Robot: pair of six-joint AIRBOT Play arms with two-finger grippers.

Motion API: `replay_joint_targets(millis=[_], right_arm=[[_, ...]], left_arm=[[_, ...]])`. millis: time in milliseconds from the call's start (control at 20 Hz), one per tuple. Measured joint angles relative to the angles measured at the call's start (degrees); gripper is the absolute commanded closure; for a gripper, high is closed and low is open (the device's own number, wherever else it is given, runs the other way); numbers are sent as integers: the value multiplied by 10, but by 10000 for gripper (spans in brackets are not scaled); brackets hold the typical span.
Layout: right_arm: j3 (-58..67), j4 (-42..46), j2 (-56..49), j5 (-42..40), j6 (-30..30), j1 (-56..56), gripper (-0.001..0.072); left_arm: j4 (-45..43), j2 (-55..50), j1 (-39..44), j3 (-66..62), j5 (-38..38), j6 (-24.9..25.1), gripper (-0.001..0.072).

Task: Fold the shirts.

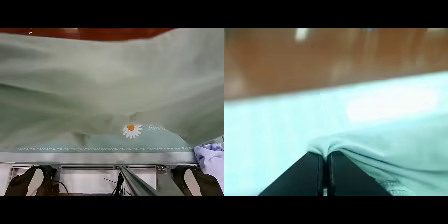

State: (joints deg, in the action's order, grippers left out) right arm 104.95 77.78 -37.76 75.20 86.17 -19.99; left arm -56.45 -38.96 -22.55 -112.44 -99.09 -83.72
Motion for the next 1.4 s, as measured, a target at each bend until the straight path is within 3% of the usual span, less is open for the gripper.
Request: replay_joint_targets(millis=[150,250,550,800,1000,1150,1400], right_arm=[[-5,46,-38,147,-5,47,682],[-21,63,-68,203,-8,82,682],[-100,100,-227,237,-27,132,682],[-120,94,-393,139,-36,139,682],[-123,66,-472,-17,-21,141,681],[-124,42,-512,-122,11,141,681],[-125,14,-581,-172,50,141,679]], left_arm=[[-13,0,0,75,-35,-21,683],[-8,0,0,151,-47,-29,683],[4,-29,28,429,20,-12,683],[35,-163,68,521,169,47,683],[102,-275,94,513,326,136,683],[127,-346,109,507,441,168,682],[140,-447,123,504,496,181,681]])
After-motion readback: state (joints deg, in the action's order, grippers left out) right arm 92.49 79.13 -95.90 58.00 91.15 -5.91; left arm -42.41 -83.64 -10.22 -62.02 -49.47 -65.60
